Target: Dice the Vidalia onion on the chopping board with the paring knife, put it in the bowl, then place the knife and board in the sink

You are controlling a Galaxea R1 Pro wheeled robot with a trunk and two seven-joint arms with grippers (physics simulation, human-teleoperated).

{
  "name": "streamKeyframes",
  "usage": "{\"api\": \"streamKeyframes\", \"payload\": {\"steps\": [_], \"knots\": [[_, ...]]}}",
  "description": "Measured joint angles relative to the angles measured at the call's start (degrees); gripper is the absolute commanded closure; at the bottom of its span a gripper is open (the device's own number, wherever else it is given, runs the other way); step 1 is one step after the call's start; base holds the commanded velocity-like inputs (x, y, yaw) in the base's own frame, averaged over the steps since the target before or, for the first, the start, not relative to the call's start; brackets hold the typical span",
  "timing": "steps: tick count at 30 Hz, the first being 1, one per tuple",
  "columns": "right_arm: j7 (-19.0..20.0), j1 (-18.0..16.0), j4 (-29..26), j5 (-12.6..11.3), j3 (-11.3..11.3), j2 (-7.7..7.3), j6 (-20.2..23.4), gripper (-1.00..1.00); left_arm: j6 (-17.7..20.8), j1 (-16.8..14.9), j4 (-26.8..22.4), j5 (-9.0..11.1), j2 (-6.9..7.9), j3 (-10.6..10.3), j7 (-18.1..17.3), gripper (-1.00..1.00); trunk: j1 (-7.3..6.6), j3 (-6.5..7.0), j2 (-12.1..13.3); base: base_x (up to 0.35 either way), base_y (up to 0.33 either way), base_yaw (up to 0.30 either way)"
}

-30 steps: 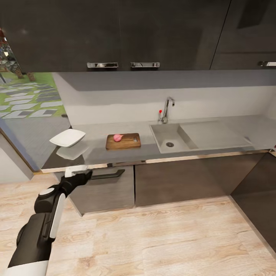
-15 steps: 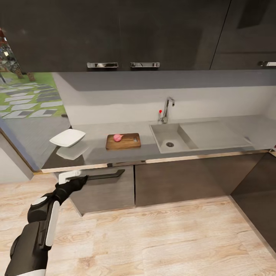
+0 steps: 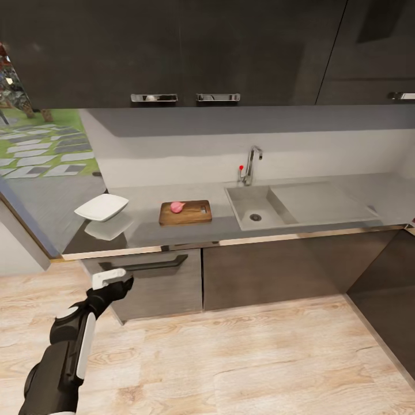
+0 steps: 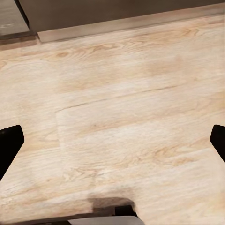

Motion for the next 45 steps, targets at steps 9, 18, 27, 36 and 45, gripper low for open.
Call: {"api": "streamKeyframes", "payload": {"steps": [9,18,27,36,45], "knots": [[-0.01,-0.06,0.03,0.00,-0.03,-0.02,0.00,-1.00,-0.28,0.02,3.65,-0.47,-0.15,-0.08,-0.05,-1.00,0.00,0.00,0.00,0.000,0.000,0.000],[-0.03,0.00,0.03,0.00,-0.03,-0.02,-0.01,-1.00,-8.03,0.03,12.05,-0.66,-1.04,-0.19,-0.04,-1.00,0.00,0.00,0.00,0.000,0.000,0.000],[-0.01,0.00,0.03,0.00,-0.03,-0.04,0.00,-1.00,-11.97,0.02,19.28,-1.04,-1.50,-0.31,-0.03,-1.00,0.00,0.00,0.00,0.000,0.000,0.000],[-0.01,-0.01,0.03,0.00,-0.03,-0.02,-0.12,-1.00,-12.15,0.02,24.85,-1.13,-1.34,-0.34,-0.10,-1.00,0.00,0.00,0.00,0.000,0.000,0.000],[-0.02,-0.01,0.03,0.00,-0.03,-0.04,-0.16,-1.00,-12.08,0.02,25.69,-1.10,-1.25,-0.39,-0.12,-1.00,0.00,0.00,0.00,0.000,0.000,0.000]]}}
